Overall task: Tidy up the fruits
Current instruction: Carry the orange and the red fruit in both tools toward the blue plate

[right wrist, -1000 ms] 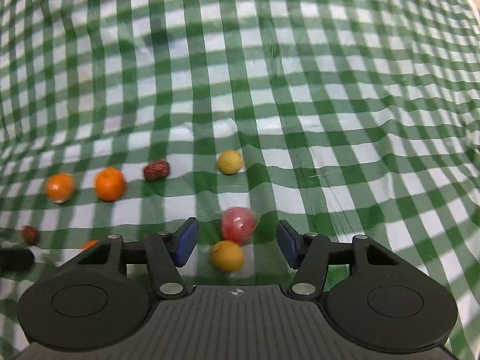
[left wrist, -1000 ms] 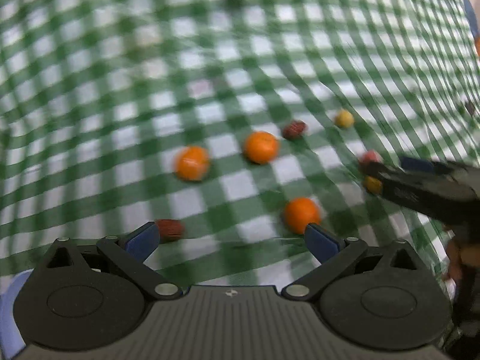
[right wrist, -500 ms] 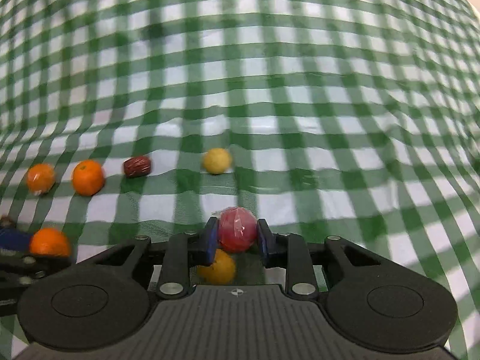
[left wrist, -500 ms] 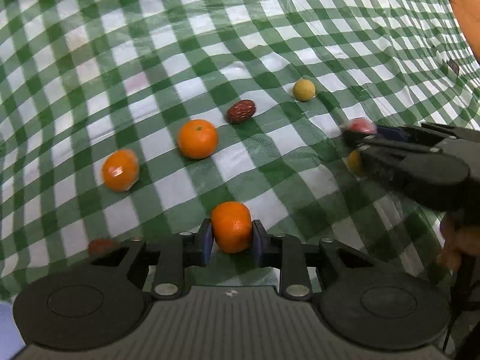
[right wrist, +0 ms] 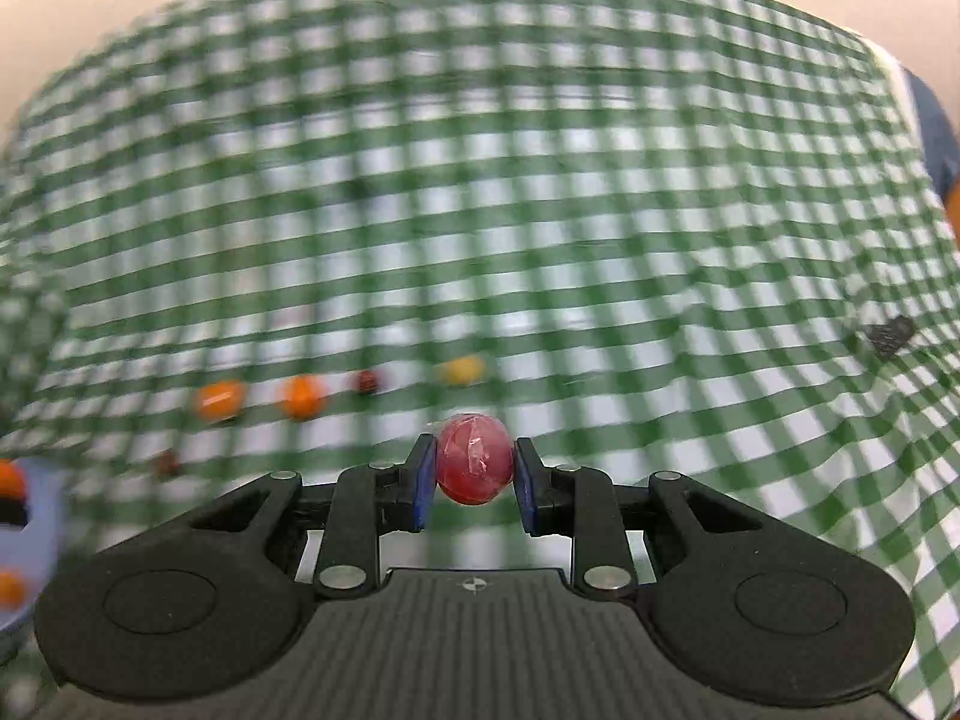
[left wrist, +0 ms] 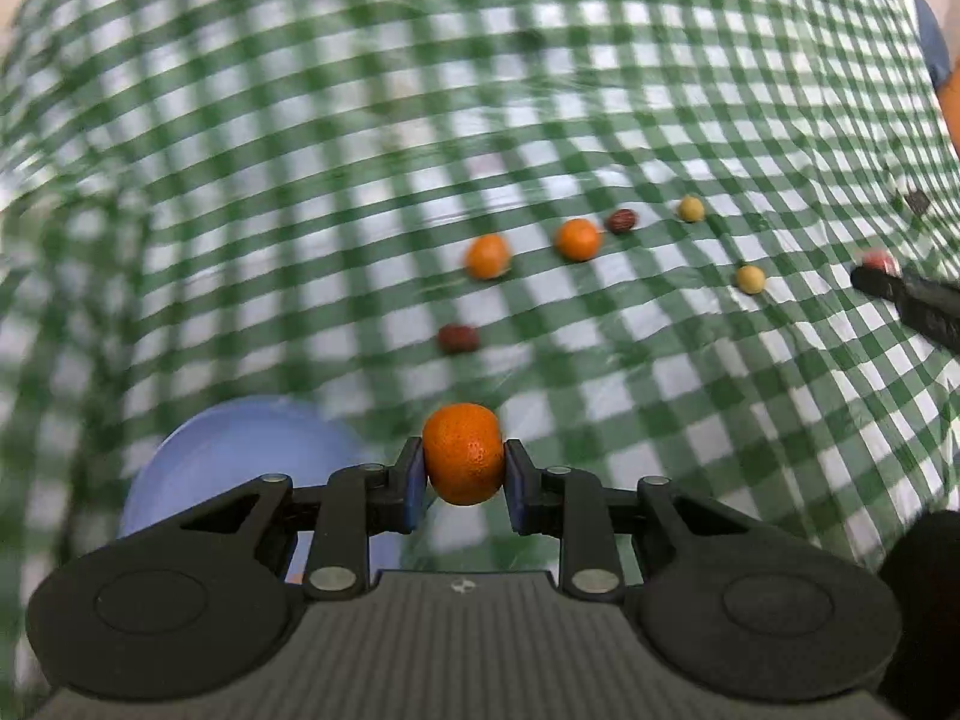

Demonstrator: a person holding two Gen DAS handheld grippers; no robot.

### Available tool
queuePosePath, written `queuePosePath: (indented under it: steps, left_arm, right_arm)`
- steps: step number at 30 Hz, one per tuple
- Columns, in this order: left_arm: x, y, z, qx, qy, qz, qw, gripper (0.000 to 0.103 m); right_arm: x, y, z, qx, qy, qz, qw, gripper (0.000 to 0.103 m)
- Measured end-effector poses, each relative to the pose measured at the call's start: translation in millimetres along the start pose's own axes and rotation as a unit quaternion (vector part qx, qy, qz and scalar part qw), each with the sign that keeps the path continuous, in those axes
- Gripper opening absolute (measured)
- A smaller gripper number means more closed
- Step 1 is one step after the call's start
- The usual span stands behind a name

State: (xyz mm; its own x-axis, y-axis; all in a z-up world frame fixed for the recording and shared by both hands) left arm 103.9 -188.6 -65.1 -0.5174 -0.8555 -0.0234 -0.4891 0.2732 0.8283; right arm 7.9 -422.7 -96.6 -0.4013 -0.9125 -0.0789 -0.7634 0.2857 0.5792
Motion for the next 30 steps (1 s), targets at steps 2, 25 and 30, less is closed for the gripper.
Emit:
queuePosePath:
  steps: [2, 25, 30]
  left_arm:
    - [-15.0, 23.3, 16.6, 0.001, 0.017, -0.009, 0.9998, 0.029]
    - [-93.0, 154.3, 147.4, 0.047, 0.127, -0.035, 0.9901, 0.029]
    - [-93.3, 157.6, 147.2, 0.059, 0.132, -0.028, 0.9891, 0.029]
  right_arm:
    - [-26.4, 25.0, 9.4, -0.009, 0.013, -0.034, 0.999, 0.028]
    - [-217.3, 184.8, 67.3, -0.041, 0.169, -0.24, 0.955, 0.028]
    - [-220.2, 189.8, 67.3, -0.036, 0.177, -0.235, 0.955, 0.028]
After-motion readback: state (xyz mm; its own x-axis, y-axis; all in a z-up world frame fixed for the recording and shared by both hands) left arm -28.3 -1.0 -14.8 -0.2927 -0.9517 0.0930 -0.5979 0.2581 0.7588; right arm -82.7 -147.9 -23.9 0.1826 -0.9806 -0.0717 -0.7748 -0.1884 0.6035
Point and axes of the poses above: each gripper's, at about its wrist camera, not at the fingertips, and y roughly against the way its jaws point, x to its right, z to its underside, the point moved 4 cm from there along -y, roughly the way its jaws point, and after that the axes turned 4 degrees about z, right-handed, at the moved point
